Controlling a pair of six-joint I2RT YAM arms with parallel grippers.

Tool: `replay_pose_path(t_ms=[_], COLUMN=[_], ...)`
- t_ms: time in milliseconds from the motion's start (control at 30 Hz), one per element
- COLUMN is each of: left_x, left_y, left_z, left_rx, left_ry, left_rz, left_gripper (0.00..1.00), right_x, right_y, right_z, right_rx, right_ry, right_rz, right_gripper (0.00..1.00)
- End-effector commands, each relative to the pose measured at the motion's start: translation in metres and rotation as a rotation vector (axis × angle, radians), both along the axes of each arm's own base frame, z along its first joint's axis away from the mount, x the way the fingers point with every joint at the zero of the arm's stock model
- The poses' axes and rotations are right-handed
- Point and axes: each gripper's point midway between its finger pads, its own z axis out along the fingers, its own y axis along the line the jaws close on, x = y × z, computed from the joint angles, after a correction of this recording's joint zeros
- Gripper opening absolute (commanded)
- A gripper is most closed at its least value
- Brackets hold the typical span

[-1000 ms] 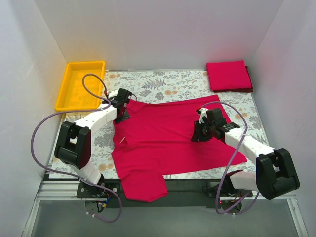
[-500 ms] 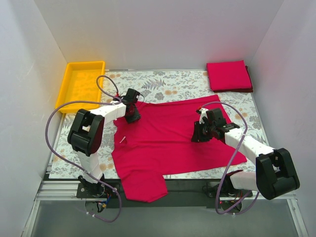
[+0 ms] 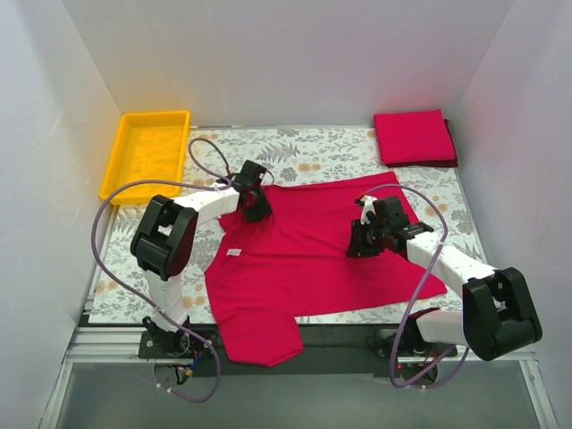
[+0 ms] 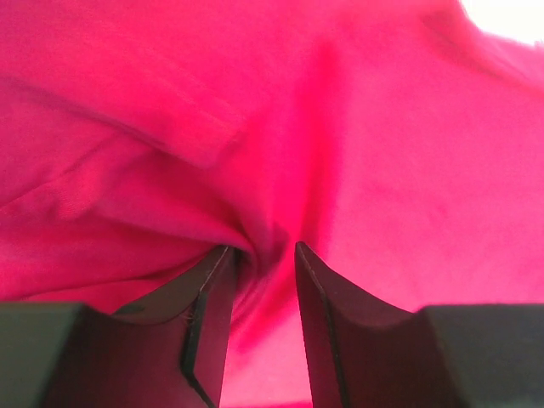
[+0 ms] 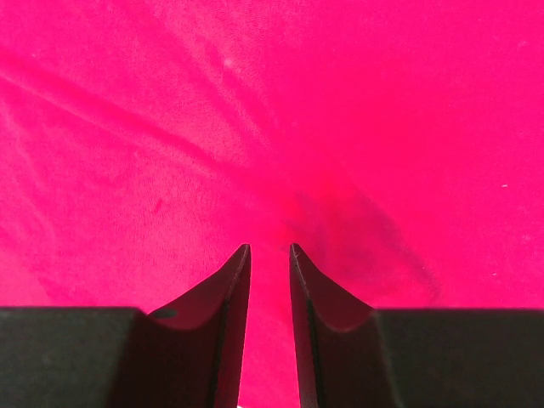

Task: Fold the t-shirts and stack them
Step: Flatten the tshirt out

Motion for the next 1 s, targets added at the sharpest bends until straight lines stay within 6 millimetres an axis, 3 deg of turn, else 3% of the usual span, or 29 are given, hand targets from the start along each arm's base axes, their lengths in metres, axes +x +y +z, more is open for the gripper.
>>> replay_pose_path(t_ms=[0,67,167,267,400,500,600,767,967], left_x=[-0.012,-0.003,0.015,0.035,0.074,0.083,0.076,0.025,-0.030], left_y=[0.087,0.115,0.134,0.137,0.131,0.131,0.129,0.118,0.123], left_z=[-0.024,-0.022,-0.016,-0.018,0.008,0.031,0.053,0.041,0.030], left_rx=[0.194,0.237,0.269,0.302,0.311,0.304,0.274,0.227,0.228], left_ry=[0.122,0.121,0.099,0.074,-0.024,-0.083,-0.114,-0.030,0.039], left_rz=[0.181,0.226,0.226,0.191,0.141,0.149,0.152,0.164,0.204], left_gripper=[0.35,0.38,0.42,0.50,0.66,0.77,0.80,0.79,0.77], right_x=[0.002,0.001,0.003,0.008,0.017,0.022,0.027,0.035,0.031], right_y=[0.001,0.002,0.003,0.003,0.003,0.005,0.007,0.007,-0.004], right_z=[0.002,0.002,0.001,0.002,0.006,0.007,0.007,-0.002,-0.026], right_rx=[0.009,0.015,0.011,0.008,-0.002,-0.007,-0.006,-0.023,-0.089], right_ry=[-0.020,-0.014,-0.010,-0.015,-0.032,-0.037,-0.039,-0.027,0.029], right_rz=[0.009,0.012,0.013,0.006,-0.006,-0.004,-0.006,-0.026,-0.064], right_gripper=[0.32,0.32,0.32,0.32,0.32,0.32,0.32,0.32,0.32])
